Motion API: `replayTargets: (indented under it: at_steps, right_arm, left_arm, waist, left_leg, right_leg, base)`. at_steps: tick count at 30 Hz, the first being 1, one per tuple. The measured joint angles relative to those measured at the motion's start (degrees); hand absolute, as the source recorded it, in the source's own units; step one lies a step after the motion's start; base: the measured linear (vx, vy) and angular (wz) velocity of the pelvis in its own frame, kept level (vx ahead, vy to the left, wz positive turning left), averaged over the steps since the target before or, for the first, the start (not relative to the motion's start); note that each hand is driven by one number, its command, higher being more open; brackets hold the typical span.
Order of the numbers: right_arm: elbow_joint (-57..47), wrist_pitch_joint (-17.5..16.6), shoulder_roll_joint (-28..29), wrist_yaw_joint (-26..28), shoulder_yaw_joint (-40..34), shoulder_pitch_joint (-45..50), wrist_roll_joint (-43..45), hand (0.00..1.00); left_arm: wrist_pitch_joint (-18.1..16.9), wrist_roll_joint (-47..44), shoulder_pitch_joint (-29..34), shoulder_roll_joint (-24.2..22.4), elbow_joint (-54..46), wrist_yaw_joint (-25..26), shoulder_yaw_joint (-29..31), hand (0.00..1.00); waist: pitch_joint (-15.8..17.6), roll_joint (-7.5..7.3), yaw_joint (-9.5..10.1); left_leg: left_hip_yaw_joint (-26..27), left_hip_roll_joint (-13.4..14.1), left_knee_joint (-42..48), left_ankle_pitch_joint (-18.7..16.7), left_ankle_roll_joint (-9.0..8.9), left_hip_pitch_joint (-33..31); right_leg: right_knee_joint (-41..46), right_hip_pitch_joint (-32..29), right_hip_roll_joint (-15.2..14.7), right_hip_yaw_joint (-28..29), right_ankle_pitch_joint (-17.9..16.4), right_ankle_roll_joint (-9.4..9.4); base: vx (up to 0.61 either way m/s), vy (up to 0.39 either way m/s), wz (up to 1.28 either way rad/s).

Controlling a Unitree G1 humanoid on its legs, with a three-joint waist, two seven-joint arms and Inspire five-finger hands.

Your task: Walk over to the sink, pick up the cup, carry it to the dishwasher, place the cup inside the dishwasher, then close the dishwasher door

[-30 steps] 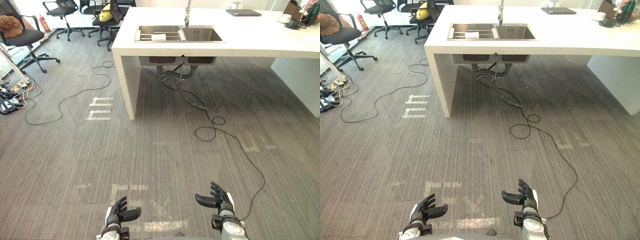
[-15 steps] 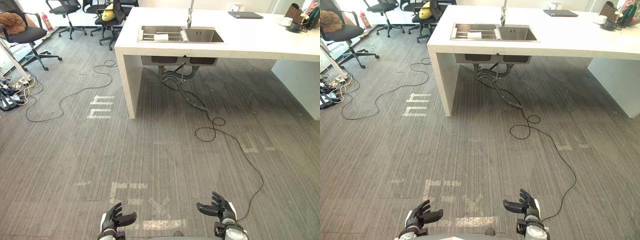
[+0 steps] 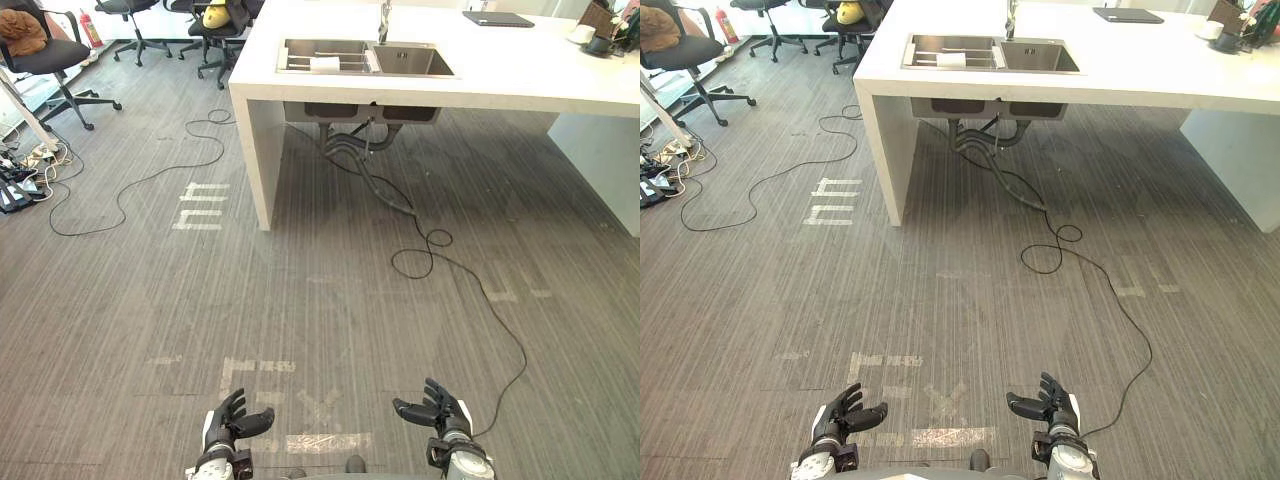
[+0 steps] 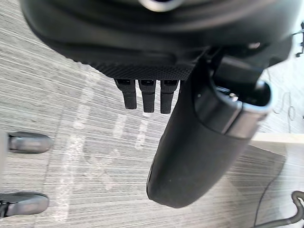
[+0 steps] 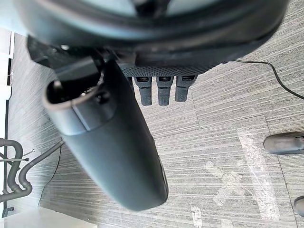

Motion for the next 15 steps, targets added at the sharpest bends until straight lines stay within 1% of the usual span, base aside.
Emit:
replayTargets:
  at_steps: [2, 4, 5, 6, 8, 9, 10, 11, 12, 13, 14, 15]
  right_arm:
    - [-0.68, 0.01, 0.06, -0.28, -0.32, -0.39, 0.0, 0.9]
    - [-1.97, 0.01, 0.05, -0.68, -0.79, -0.73, 0.01, 0.9]
    - [-3.1, 0.01, 0.07, -0.89, -1.4, -0.98, 0.01, 0.9]
    - [-3.43, 0.01, 0.06, -0.95, -1.73, -1.14, 0.0, 0.9]
    - [-4.59, -0.01, -0.04, -1.62, -1.9, -1.32, 0.0, 0.9]
    - [-5.1, -0.01, -0.02, -1.85, -1.9, -1.4, 0.0, 0.9]
    - [-5.52, 0.0, -0.03, -1.89, -1.91, -1.42, 0.0, 0.9]
    - [-6.5, 0.0, -0.04, -1.99, -1.9, -1.45, 0.0, 0.9]
    - [-6.87, 0.02, 0.01, -1.98, -1.84, -1.65, 0.0, 0.9]
    - [-7.02, 0.03, 0.0, -1.99, -1.82, -1.67, -0.01, 0.9]
    - [-7.54, 0.12, -0.03, -2.06, -1.81, -1.64, -0.01, 0.9]
    - [-7.71, 0.14, -0.02, -2.06, -1.79, -1.61, -0.01, 0.9]
  left_arm:
    - [0.01, -0.03, 0.13, -0.03, -1.17, 0.07, 0.0, 0.9]
    - [0.01, -0.22, 0.34, -0.13, -2.84, 0.12, 0.0, 0.9]
    - [-0.02, -1.22, 0.6, -0.21, -4.9, 0.15, 0.01, 0.9]
    - [-0.01, -1.43, 0.66, -0.23, -5.92, 0.2, 0.01, 0.9]
    - [-0.1, -2.16, 0.71, -0.2, -8.78, 0.25, 0.0, 0.9]
    - [-0.14, -2.18, 0.65, -0.14, -10.26, 0.28, -0.09, 0.9]
    - [-0.17, -2.19, 0.6, -0.08, -11.05, 0.33, -0.32, 0.9]
    - [-0.22, -2.23, 0.37, -0.14, -12.49, 0.38, -0.52, 0.9]
    - [-0.46, -2.25, 0.18, -0.14, -13.2, 0.51, -0.61, 0.9]
    - [-0.47, -2.29, -0.02, -0.1, -13.29, 0.68, -0.93, 0.9]
    - [-0.48, -2.37, -0.61, 0.15, -13.5, 0.97, -1.89, 0.9]
    - [-0.48, -2.37, -0.73, 0.21, -13.62, 0.98, -2.12, 0.9]
  waist:
    - [0.07, 0.05, 0.05]
    - [0.25, 0.22, 0.1]
    - [0.43, 0.36, 0.11]
    - [0.54, 0.38, 0.13]
    - [0.8, 0.37, 0.13]
    - [1.07, 0.26, 0.14]
    - [1.41, 0.23, 0.12]
    - [2.16, 0.23, 0.02]
    - [2.47, 0.33, 0.1]
    - [2.56, 0.42, 0.06]
    - [3.32, 0.63, -0.24]
    - [3.6, 0.6, -0.37]
  left_leg:
    - [0.59, 0.06, 0.91, -0.8, -0.05, -0.63]
    - [1.3, 0.16, 2.58, -1.91, 0.26, -1.5]
    - [1.79, 0.31, 4.34, -3.17, 0.22, -2.4]
    - [1.91, 0.36, 5.09, -3.7, 0.26, -2.72]
    - [2.11, 0.4, 7.22, -5.39, 0.35, -3.54]
    - [2.28, 0.17, 8.61, -6.45, 0.38, -3.86]
    - [2.42, -0.03, 9.31, -6.98, 0.45, -3.9]
    - [2.8, -0.35, 10.35, -8.16, 0.85, -3.63]
    - [3.06, -0.56, 11.3, -9.2, 1.14, -3.62]
    - [2.91, -0.63, 11.58, -9.65, 1.17, -3.46]
    - [2.01, -0.63, 11.62, -10.42, 1.66, -1.61]
    - [1.73, -0.65, 11.54, -10.58, 1.93, -1.19]
  right_leg:
    - [0.03, -0.42, 0.03, 0.56, -0.12, 0.07]
    - [0.81, -1.1, 0.05, 1.19, -0.59, -0.03]
    - [2.74, -2.21, 0.09, 1.63, -1.74, 0.04]
    - [4.04, -2.83, 0.1, 1.77, -2.47, 0.05]
    - [9.61, -5.4, -0.02, 2.09, -5.78, 0.44]
    - [14.19, -7.23, -0.39, 2.22, -8.47, 1.0]
    - [17.02, -8.27, -0.71, 2.12, -9.93, 1.5]
    - [22.51, -10.4, -1.2, 1.71, -12.23, 2.15]
    - [28.08, -12.5, -1.72, 0.89, -13.69, 2.63]
    - [30.65, -13.45, -2.0, 0.29, -14.1, 2.73]
    - [37.57, -15.45, -2.57, -1.38, -14.49, 2.83]
    - [39.02, -15.97, -2.72, -1.67, -14.55, 2.85]
  base:
    - [0.02, 0.013, -0.15]
    - [0.03, 0.023, -0.19]
    - [0.06, 0.033, -0.15]
    - [0.09, 0.044, -0.15]
    - [0.1, 0.042, -0.08]
    - [0.1, 0.039, -0.04]
    - [0.09, 0.041, -0.04]
    - [0.08, 0.05, -0.09]
    - [0.08, 0.052, -0.07]
    - [0.13, 0.058, 0.05]
    - [0.13, 0.029, 0.15]
    - [0.19, 0.017, 0.28]
